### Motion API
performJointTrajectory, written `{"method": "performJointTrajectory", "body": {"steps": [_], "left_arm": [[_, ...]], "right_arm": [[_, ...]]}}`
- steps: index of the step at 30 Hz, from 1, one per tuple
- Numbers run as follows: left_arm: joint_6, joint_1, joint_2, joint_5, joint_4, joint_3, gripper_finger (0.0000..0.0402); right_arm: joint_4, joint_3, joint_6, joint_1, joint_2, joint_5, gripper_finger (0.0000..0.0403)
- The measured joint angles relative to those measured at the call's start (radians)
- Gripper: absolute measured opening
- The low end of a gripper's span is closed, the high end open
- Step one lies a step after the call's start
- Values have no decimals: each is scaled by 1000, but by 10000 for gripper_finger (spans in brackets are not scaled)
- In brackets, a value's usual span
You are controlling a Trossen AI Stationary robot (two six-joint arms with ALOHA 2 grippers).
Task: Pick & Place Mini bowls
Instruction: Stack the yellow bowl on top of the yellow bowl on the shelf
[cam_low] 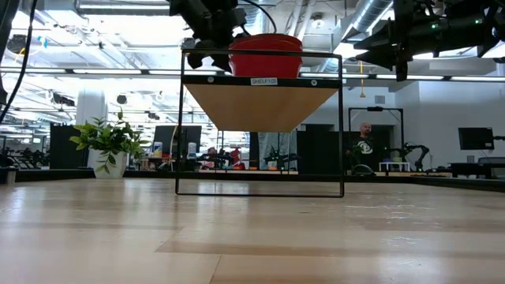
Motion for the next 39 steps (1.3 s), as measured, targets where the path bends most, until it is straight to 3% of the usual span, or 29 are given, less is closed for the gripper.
{"method": "performJointTrajectory", "body": {"steps": [13, 39], "left_arm": [[-36, 3, 14, 44, -24, -1, 6], [-51, -4, 59, 3, -22, -1, 13]], "right_arm": [[0, 0, 0, 0, 0, -1, 124], [-1, 0, 0, 0, 0, 0, 124]]}}
